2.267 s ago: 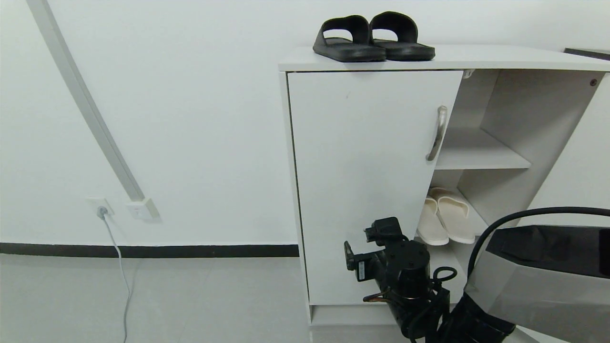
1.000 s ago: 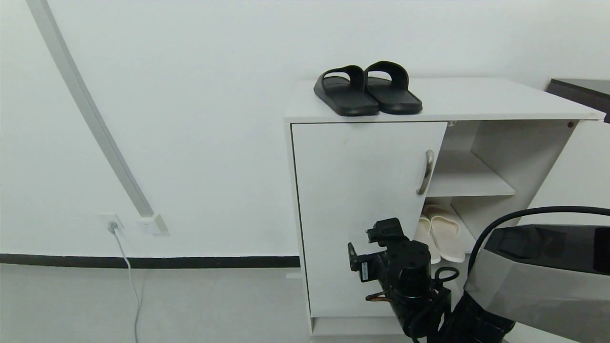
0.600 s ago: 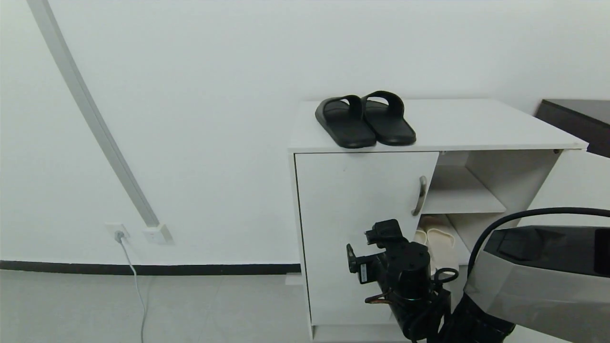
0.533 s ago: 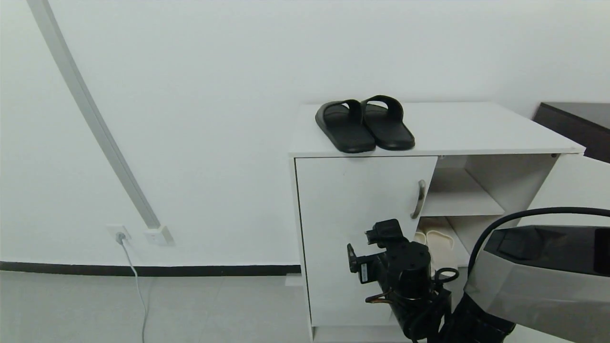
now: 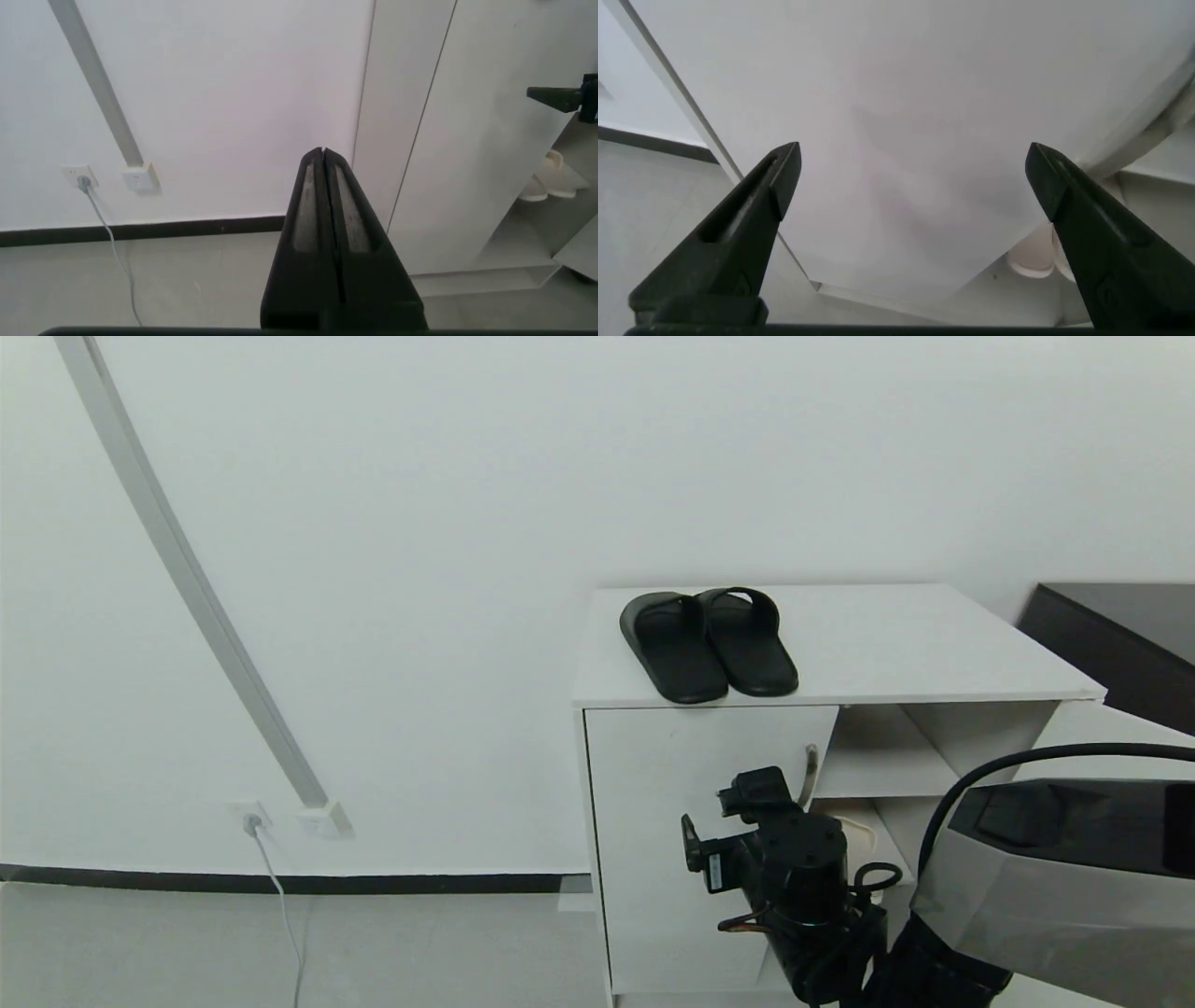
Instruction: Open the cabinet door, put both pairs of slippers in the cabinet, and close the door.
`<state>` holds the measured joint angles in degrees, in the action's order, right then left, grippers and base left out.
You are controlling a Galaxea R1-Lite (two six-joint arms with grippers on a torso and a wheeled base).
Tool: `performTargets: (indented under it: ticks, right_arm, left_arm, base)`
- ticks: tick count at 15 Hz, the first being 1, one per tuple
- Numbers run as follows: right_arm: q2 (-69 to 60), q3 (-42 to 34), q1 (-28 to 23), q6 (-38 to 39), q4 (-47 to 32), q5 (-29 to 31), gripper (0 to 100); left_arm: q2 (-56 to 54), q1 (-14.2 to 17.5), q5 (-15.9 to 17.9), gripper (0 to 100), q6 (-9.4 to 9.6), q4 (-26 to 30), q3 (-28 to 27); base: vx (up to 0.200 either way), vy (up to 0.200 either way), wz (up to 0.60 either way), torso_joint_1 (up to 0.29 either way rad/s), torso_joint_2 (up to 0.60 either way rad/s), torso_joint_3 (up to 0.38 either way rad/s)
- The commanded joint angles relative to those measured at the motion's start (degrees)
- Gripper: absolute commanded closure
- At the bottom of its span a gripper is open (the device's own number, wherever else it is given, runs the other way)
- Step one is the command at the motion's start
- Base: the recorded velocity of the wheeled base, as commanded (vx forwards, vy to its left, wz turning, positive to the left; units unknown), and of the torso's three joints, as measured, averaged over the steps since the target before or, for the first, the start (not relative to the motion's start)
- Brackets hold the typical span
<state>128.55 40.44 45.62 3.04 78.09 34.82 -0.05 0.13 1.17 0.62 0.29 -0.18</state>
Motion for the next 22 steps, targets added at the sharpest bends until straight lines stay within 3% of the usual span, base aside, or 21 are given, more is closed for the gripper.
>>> performTargets:
  ticks: [1,12,22]
  right_arm:
    - [-0.14,-0.01,-0.09,0.04,0.04,-0.01,0]
    - [-0.76,-0.45,-0.35,0.04,0.04,-0.1,0]
    - [-1.9,-0.89,-1.41,-4.44,3.38,-2.3,0]
  left_arm:
    - [0.05,0.04,-0.03,100,-0.01,-0.03,0.01]
    - [0.05,0.04,-0.03,100,-0.01,0.06,0.01]
    - [0.05,0.04,0.06,100,0.35,-0.03,0.01]
  base:
    - [0.0,0.0,0.0,0.227,-0.55,-0.32]
    - [0.0,0.0,0.0,0.237,-0.55,-0.307]
    - [0.0,0.0,0.0,0.118,-0.26,-0.139]
